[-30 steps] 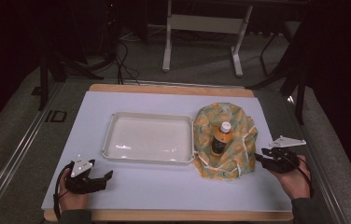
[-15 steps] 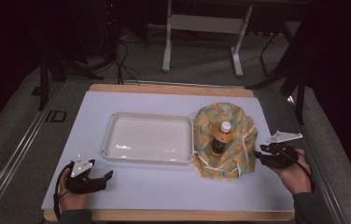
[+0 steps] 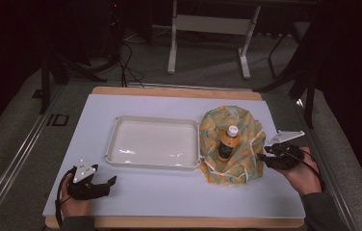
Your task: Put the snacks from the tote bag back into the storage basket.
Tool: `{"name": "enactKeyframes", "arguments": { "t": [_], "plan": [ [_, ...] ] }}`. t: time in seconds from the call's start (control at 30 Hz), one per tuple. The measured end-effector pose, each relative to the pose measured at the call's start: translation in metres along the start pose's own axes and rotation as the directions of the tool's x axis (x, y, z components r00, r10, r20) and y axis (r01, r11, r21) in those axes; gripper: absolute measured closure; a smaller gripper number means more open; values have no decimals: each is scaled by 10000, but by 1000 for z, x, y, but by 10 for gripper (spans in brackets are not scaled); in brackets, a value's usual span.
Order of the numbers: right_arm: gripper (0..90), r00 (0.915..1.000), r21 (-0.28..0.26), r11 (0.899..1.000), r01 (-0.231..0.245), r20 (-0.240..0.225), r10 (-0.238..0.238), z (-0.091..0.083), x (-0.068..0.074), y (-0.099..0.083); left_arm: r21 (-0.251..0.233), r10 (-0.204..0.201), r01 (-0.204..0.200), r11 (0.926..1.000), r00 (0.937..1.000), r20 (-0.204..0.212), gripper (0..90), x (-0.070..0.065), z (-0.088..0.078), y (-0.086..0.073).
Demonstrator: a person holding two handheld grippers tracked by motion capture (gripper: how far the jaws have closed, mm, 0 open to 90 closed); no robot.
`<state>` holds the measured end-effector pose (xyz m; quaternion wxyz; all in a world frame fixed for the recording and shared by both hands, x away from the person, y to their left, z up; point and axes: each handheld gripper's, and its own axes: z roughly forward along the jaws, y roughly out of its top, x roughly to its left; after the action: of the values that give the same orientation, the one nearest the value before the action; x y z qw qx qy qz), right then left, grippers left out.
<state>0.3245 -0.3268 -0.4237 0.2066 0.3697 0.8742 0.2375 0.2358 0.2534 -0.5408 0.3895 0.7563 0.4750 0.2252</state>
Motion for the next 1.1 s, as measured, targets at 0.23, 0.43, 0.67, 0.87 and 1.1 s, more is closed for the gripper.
{"name": "enactKeyframes", "arguments": {
  "t": [0.23, 0.43, 0.67, 0.87, 1.1],
  "plan": [
    [575, 9992, 153, 9991, 394, -95, -393, -2, 2, 10, -1, 5, -5, 10000, 10000, -4, 167, 0, 0, 0],
    [566, 9981, 203, 9983, 551, -283, -545, -3, 2, 18, 0, 12, -12, 10000, 10000, -6, 167, 0, 0, 0],
    [561, 9964, 222, 9967, 779, -343, -771, -4, 3, 26, -2, 12, -12, 10000, 10000, -10, 167, 0, 0, 0],
    [554, 9947, 247, 9950, 966, -388, -956, -6, 5, 36, -4, 15, -15, 10000, 10000, -6, 167, 0, 0, 0],
    [551, 9933, 129, 9943, 1063, -467, -1056, -8, 6, 46, -3, 11, -11, 10000, 10000, -12, 167, 0, 0, 0]
  ]
}}
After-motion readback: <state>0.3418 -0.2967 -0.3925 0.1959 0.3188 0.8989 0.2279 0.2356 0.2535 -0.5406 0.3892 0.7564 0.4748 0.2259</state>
